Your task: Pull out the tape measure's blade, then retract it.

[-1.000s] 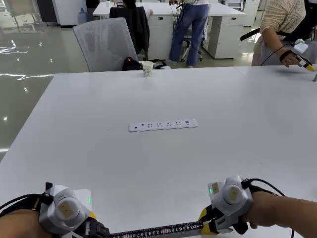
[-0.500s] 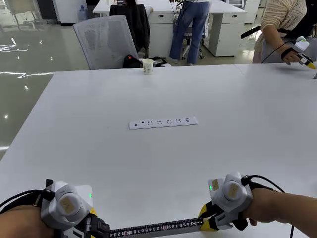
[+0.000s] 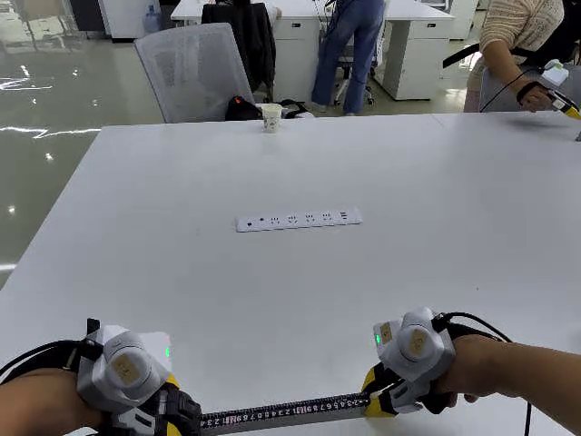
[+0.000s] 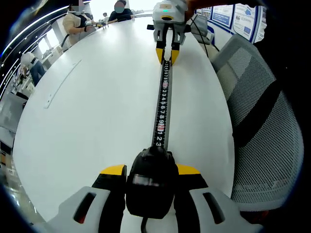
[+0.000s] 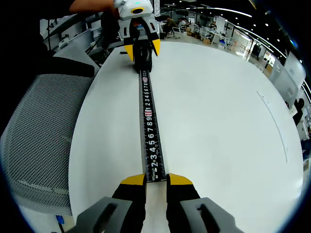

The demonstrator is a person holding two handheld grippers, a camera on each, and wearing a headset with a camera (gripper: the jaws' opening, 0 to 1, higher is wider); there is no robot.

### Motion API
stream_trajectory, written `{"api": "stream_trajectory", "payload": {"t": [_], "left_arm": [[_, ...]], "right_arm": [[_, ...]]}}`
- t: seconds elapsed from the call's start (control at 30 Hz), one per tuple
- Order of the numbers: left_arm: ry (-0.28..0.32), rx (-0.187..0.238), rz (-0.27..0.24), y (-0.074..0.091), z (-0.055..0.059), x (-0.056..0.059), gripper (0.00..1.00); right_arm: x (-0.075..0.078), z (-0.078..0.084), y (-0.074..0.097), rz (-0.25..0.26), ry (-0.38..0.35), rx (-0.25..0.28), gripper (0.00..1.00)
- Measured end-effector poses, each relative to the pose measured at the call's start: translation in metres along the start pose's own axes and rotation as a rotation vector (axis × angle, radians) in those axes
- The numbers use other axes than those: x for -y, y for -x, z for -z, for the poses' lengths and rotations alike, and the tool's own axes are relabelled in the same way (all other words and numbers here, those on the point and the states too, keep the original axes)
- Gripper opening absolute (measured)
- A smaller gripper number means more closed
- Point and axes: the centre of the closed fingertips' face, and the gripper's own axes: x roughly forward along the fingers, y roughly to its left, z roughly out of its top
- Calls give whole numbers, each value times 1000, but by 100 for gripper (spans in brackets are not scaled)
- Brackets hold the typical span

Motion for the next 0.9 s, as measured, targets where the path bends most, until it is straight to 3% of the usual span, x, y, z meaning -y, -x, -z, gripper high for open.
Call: {"api": "stream_trajectory", "payload": {"t": [0.1,0.33,0.63,0.9], "left_arm": [[25,-1,2,2,0,-1,33],[38,-26,8,7,8,-1,34],[67,-7,3,14,9,-4,40],[97,0,29,17,11,0,47]], "right_arm": [[-1,1,-1,9,36,-21,13],[1,-1,4,18,6,-11,14],[0,-1,11,8,0,-17,18],[-3,2,15,2,18,-38,20]]}}
